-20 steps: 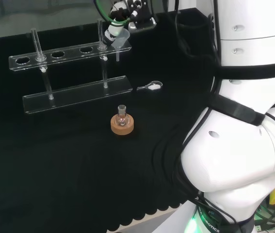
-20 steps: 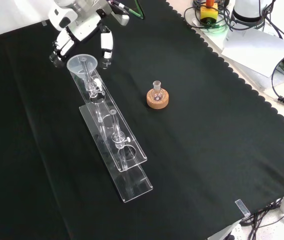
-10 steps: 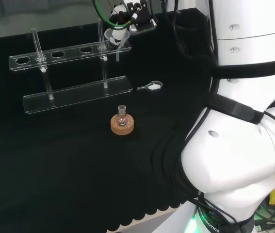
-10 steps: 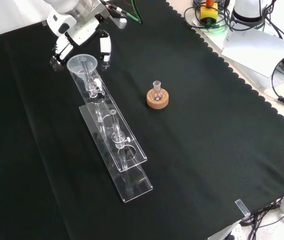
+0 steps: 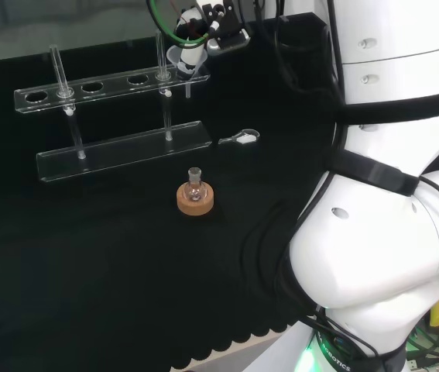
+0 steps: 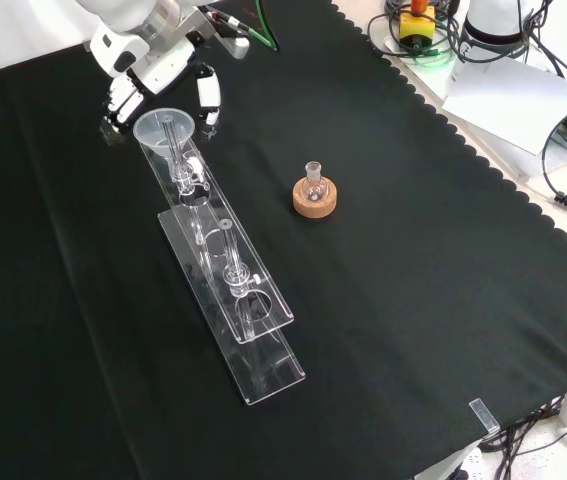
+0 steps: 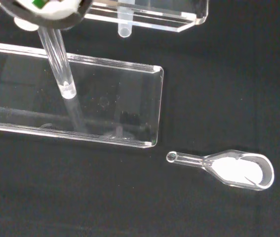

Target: Pick up the funnel from the transparent funnel stand.

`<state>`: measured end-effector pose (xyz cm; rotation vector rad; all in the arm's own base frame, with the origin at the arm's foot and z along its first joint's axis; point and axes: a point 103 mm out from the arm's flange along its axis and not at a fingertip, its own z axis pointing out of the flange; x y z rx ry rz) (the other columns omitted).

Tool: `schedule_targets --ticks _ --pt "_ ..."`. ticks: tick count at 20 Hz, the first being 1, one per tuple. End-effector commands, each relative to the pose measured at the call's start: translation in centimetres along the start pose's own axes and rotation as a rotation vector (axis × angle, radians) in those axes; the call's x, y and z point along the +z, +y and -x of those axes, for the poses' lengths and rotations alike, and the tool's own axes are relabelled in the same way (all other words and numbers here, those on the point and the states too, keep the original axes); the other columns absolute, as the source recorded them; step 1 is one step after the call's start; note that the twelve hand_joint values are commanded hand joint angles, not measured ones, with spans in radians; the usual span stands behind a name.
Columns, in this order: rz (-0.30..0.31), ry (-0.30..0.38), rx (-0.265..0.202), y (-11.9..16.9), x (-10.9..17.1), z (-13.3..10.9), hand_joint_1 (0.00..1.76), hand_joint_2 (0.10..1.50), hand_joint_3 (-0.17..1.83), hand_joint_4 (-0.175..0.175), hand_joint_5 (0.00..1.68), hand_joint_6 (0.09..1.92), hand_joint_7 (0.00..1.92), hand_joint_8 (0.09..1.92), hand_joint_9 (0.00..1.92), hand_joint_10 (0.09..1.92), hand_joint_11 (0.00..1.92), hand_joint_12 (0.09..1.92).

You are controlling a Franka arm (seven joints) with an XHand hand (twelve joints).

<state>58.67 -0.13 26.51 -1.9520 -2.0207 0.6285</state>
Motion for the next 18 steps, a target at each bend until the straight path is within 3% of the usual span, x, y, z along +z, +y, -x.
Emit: schedule_targets --ticks 1,8,10,13,15,18 --pt "-0.008 -0.023 -0.006 0.2 0.1 -0.1 0.82 0.61 0.51 -0.103 0.09 0.09 0.00 0.62 0.36 0.76 0.37 1.42" --pt "-0.009 -0.099 0.003 0.3 -0.3 -0.4 0.83 0.59 0.57 -0.102 0.14 0.09 0.08 0.71 0.57 0.66 0.38 1.42" --pt "-0.007 -0.162 0.013 0.2 -0.4 -0.6 0.84 0.58 0.59 -0.097 0.20 0.09 0.19 0.70 0.66 0.62 0.39 1.40" --pt "0.000 -0.198 0.025 0.0 -0.6 -0.7 0.85 0.60 0.60 -0.079 0.37 0.09 0.39 0.70 0.78 0.58 0.42 1.37" --pt "0.049 -0.224 0.042 -0.3 -0.9 -0.7 0.86 0.62 0.61 -0.053 0.56 0.14 0.52 0.67 0.87 0.54 0.46 1.33" --pt "0.142 -0.276 0.070 -1.2 -1.9 -0.8 0.87 0.67 0.63 -0.021 0.77 0.39 0.69 0.64 1.03 0.47 0.53 1.28"
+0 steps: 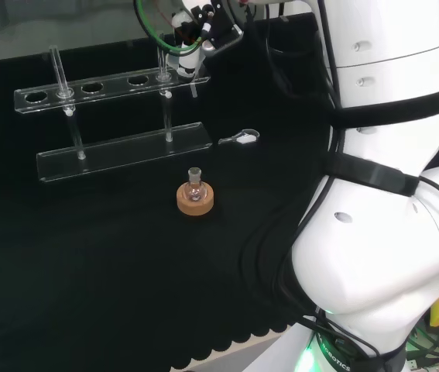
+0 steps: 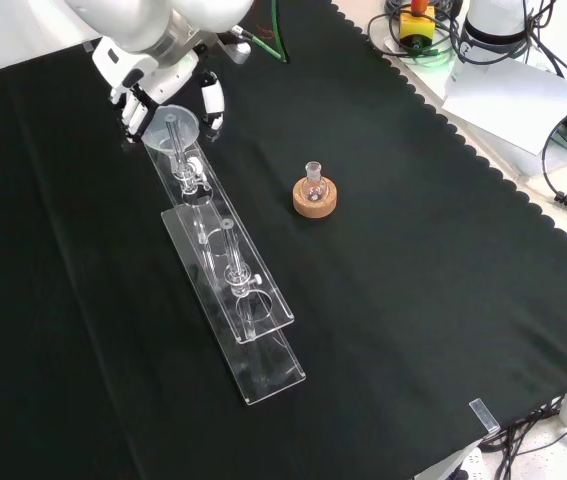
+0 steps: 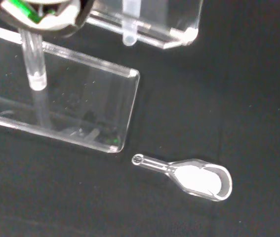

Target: Pick up the funnel from the transparent funnel stand.

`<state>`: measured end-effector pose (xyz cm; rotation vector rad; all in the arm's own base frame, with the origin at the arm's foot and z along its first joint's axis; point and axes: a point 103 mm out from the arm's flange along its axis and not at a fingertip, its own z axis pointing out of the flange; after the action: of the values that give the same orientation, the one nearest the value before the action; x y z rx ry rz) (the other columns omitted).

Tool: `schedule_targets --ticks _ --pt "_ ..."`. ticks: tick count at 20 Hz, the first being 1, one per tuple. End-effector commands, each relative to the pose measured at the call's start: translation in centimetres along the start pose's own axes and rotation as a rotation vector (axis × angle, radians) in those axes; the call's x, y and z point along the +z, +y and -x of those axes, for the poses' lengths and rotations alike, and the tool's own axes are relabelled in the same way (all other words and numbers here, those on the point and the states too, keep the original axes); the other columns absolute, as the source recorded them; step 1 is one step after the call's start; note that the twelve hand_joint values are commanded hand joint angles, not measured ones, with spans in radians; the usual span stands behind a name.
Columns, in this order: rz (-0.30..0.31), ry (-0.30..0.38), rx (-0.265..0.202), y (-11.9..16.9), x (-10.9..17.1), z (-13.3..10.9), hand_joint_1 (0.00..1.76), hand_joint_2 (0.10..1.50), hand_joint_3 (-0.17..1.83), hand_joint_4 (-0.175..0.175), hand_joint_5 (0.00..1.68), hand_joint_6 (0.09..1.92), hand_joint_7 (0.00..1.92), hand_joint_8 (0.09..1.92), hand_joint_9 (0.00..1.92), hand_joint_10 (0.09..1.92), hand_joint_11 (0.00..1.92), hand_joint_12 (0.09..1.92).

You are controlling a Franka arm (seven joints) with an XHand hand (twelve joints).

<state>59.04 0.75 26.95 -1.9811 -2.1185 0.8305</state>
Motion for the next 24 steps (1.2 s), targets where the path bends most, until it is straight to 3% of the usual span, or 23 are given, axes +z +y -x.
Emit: schedule_targets --ticks 1,11,17,24 --pt "0.146 -0.099 0.070 -1.6 -1.8 0.3 0.87 0.68 0.63 -0.014 0.80 0.44 0.72 0.63 1.06 0.46 0.55 1.28" --pt "0.154 -0.055 0.094 -7.0 -6.6 2.3 0.89 0.72 0.66 -0.003 0.82 0.60 0.77 0.64 1.12 0.44 0.59 1.26" --pt "0.174 -0.025 0.123 -11.7 -6.5 3.0 0.87 0.73 0.67 -0.007 0.80 0.62 0.77 0.64 1.12 0.44 0.59 1.26" --pt "0.179 -0.011 0.141 -17.1 -4.8 2.3 0.87 0.73 0.68 -0.007 0.79 0.63 0.77 0.65 1.12 0.44 0.59 1.26"
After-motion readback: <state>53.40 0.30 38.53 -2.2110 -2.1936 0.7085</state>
